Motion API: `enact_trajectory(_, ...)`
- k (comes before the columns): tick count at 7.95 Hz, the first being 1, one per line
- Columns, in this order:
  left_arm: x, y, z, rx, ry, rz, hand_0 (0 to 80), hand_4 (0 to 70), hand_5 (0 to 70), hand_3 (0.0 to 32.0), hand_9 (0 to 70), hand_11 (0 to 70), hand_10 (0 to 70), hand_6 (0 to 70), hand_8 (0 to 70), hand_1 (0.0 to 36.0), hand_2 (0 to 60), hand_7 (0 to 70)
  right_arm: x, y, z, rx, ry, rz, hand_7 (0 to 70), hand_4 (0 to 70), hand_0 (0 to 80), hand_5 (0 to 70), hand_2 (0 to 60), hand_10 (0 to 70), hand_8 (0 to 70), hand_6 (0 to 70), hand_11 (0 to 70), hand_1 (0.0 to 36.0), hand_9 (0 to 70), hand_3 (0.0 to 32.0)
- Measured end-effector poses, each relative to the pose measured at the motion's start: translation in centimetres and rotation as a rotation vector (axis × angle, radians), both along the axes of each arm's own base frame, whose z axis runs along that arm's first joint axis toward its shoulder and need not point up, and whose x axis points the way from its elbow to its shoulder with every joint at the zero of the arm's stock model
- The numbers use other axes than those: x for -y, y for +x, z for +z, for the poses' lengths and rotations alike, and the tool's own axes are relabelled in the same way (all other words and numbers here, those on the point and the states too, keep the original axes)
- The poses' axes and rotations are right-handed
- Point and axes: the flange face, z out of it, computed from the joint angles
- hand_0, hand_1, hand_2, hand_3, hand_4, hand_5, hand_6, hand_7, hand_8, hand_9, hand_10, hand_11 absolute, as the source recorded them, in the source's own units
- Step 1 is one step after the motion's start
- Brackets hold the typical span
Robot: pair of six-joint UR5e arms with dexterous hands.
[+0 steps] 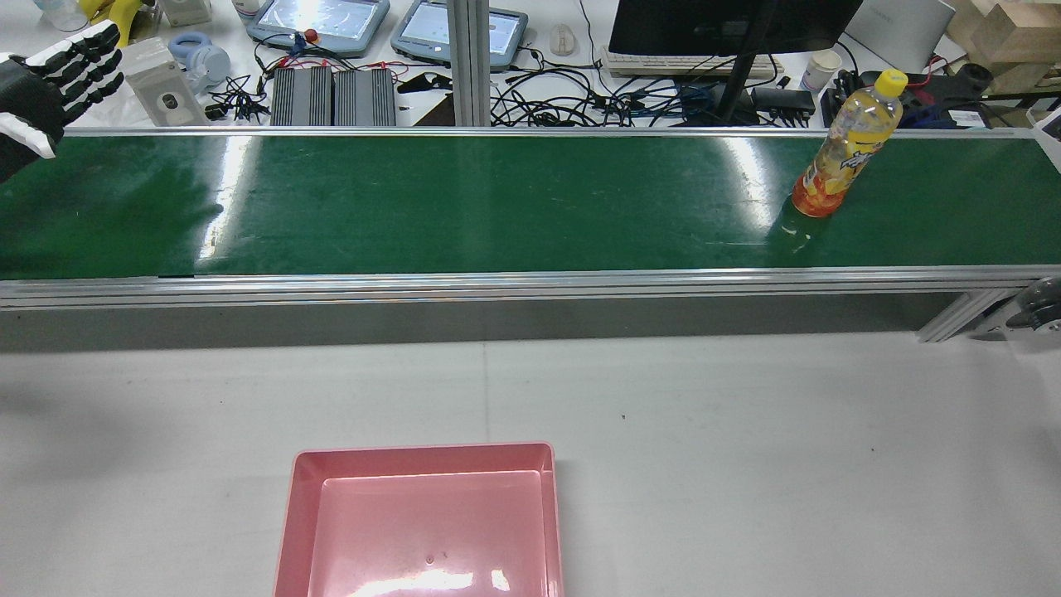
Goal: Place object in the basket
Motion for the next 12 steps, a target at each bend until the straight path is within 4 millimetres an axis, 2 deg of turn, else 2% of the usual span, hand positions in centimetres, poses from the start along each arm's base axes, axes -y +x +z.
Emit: enact_trajectory(12, 0.03, -0.16, -0.15, -0.001, 0.003, -0.003, 52.6, 6.7, 5.7, 0.2, 0.0, 3.3, 1.5, 0.0, 0.0, 1.0, 0.0, 0.0, 0.03, 0.0, 0.01, 0.0, 0.0, 0.0, 0.0, 0.0, 0.0, 0.0, 0.0, 0.0, 0.0, 0.0, 0.0, 0.0, 0.0, 0.0)
